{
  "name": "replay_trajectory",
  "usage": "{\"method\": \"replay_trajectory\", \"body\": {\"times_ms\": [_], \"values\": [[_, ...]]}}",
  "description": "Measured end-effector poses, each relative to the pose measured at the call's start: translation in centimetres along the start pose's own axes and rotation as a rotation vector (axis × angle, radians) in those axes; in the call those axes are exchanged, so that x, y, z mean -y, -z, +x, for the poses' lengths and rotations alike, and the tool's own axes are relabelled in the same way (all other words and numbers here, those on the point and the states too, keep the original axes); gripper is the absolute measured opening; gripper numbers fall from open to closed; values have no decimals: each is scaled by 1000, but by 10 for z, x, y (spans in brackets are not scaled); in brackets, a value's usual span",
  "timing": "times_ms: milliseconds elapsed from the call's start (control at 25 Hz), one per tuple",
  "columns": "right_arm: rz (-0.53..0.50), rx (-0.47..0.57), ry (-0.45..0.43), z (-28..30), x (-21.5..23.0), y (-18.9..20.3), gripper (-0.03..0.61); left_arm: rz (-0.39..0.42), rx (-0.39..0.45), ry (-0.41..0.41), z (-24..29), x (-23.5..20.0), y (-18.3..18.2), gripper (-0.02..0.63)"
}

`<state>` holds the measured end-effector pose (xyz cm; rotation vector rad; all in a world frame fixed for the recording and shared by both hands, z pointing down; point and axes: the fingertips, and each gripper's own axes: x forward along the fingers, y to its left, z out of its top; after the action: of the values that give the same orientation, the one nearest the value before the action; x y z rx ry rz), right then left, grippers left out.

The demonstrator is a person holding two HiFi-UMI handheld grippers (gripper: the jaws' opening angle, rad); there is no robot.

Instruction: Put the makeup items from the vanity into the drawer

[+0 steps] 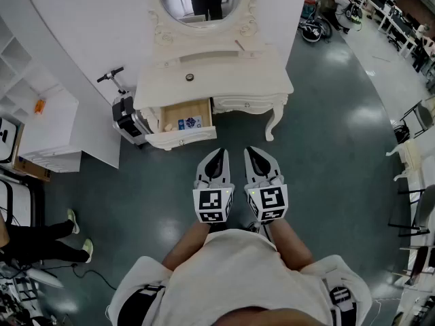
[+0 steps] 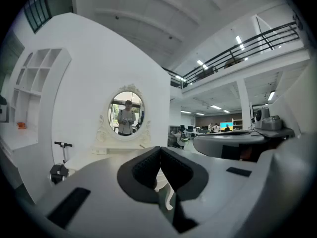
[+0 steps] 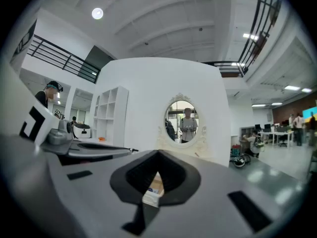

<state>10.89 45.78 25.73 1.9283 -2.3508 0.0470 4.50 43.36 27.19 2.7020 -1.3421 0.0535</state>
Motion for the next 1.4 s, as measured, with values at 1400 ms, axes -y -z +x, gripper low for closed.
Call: {"method": "replay_trajectory", "body": {"times_ms": [1400], "values": [[18,-82,24,149,-4,25,15,-53,-66,-18,83,-122,25,6]]}}
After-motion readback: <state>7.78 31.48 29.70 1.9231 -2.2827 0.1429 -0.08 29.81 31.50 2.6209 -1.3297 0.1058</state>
